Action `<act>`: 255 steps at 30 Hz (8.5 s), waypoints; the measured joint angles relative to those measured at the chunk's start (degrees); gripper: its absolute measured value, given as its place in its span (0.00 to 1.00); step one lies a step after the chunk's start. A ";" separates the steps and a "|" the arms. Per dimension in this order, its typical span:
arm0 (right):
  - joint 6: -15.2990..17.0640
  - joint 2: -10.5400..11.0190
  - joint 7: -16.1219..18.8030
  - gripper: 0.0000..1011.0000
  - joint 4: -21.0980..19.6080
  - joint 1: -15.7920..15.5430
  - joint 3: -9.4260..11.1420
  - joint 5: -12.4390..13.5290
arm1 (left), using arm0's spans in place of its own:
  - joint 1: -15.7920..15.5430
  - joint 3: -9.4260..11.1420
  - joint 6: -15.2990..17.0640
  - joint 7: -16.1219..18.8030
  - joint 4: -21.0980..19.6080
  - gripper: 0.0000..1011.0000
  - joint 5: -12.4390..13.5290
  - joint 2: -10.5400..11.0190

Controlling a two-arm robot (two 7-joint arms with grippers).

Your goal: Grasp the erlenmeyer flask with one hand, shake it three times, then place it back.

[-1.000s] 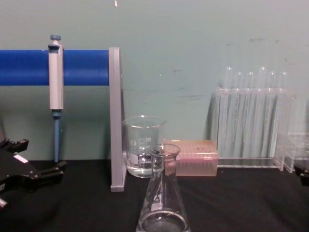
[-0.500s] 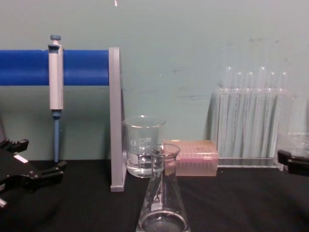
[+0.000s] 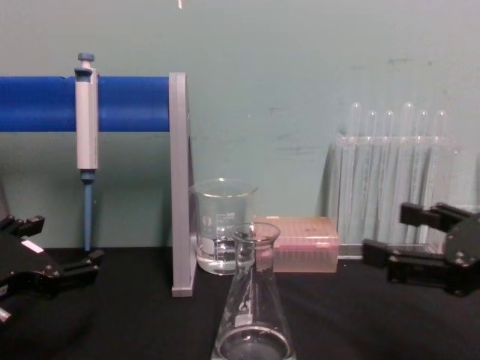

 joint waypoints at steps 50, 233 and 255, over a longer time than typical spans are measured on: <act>-0.34 -16.75 15.86 0.99 27.28 19.56 -9.60 -0.43 | 0.00 0.00 0.00 0.00 0.00 0.99 0.00 0.00; 7.60 -12.41 10.42 0.45 8.38 15.88 -8.71 3.42 | 0.00 0.00 0.00 0.00 0.00 0.99 0.00 0.00; 5.27 -13.59 -2.59 0.45 6.39 12.54 -5.26 -0.93 | 0.00 0.00 0.00 0.00 0.00 0.99 0.00 0.00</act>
